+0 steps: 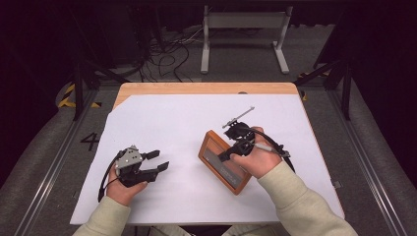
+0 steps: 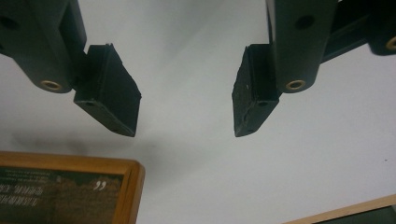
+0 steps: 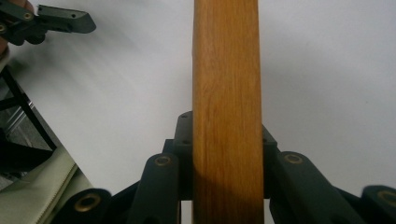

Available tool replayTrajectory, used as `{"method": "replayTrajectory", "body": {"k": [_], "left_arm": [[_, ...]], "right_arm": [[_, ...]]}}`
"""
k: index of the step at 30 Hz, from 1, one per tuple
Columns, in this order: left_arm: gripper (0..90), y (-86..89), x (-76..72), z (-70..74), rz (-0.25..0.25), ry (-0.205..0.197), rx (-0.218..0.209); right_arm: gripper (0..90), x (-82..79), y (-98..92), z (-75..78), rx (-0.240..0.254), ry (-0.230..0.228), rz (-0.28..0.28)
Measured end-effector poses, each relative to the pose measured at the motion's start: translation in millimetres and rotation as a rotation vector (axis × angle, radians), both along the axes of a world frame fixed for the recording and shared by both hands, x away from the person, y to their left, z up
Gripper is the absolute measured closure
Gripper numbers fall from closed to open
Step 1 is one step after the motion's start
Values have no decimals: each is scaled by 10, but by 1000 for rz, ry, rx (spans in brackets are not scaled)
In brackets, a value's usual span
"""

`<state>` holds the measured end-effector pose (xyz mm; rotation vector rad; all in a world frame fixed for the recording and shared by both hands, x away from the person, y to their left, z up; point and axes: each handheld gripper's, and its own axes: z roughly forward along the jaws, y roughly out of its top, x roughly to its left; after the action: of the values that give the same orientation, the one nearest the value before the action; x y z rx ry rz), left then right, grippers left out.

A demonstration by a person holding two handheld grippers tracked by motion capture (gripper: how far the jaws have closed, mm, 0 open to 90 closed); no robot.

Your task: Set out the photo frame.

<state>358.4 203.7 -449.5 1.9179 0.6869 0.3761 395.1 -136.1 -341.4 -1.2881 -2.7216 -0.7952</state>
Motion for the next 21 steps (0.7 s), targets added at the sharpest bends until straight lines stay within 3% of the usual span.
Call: {"method": "replayTrajectory", "body": {"k": [10,17,21], "left_arm": [[420,12,-8,-4,6,4,0],[414,45,-21,-5,19,3,0],[413,60,-32,-12,26,4,-1]], "right_arm": [[718,23,-23,270,-69,-83,157],[718,147,25,406,-119,-101,338],[719,206,59,448,-143,-117,414]]}}
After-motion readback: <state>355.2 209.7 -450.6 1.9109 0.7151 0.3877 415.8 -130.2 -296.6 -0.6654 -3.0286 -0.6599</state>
